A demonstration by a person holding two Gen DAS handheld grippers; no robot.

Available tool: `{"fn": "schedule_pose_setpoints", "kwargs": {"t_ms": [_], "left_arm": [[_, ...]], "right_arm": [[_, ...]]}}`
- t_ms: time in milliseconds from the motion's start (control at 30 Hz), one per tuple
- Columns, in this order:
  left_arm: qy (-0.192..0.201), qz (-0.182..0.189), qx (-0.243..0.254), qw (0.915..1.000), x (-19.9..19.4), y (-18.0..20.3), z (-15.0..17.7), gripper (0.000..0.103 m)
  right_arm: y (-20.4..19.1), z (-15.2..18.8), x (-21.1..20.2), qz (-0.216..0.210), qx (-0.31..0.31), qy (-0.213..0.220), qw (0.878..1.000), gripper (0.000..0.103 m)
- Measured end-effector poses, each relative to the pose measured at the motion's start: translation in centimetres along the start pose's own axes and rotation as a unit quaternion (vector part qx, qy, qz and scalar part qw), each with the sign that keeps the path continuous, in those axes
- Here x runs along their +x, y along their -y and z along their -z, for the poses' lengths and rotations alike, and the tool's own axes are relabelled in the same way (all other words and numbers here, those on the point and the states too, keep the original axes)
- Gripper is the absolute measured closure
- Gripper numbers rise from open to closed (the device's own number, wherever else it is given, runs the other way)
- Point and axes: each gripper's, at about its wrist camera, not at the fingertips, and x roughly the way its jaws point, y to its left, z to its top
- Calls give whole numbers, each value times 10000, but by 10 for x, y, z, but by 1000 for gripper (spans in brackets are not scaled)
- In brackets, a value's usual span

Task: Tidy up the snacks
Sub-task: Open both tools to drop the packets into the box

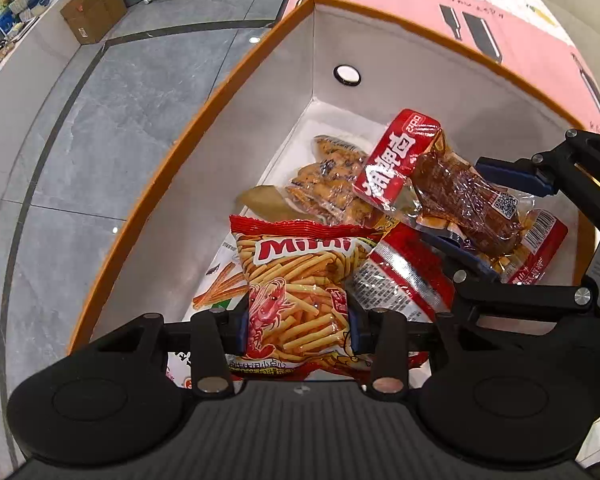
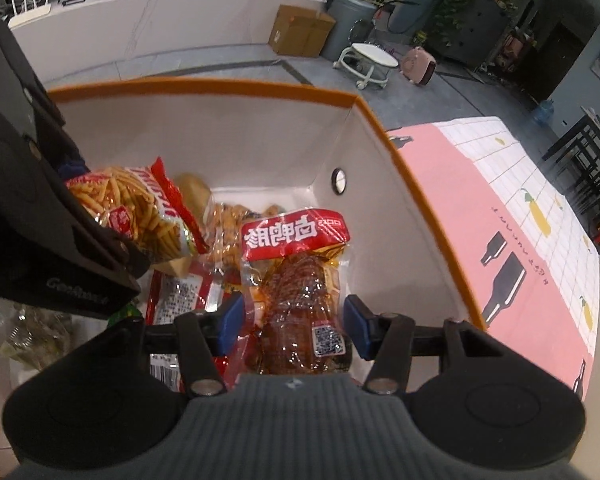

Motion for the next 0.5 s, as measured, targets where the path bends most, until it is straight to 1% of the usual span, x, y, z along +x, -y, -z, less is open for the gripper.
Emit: {"fn": "schedule_pose_setpoints", "kwargs": {"t_ms": [133, 267, 367, 467, 500], "left_arm": [[-108, -38, 8, 9999, 6, 1, 0, 55], [-126, -26, -31, 9999, 7, 0, -1, 53], [-146, -60, 36, 9999, 5, 0, -1, 49], [-150, -14, 65, 9999, 0, 1, 0, 40], [-129, -9, 59, 9999, -3, 1, 0, 33]], "right_arm": [[0, 2, 9, -13, -15, -101, 9999, 49], [5, -1, 10, -15, -28, -66, 10000, 46], [2, -1, 5, 19, -68, -8, 10000, 43], [1, -2, 1, 84, -106, -1, 9999, 42], [0, -2, 0, 89, -109, -5, 9999, 41]]}}
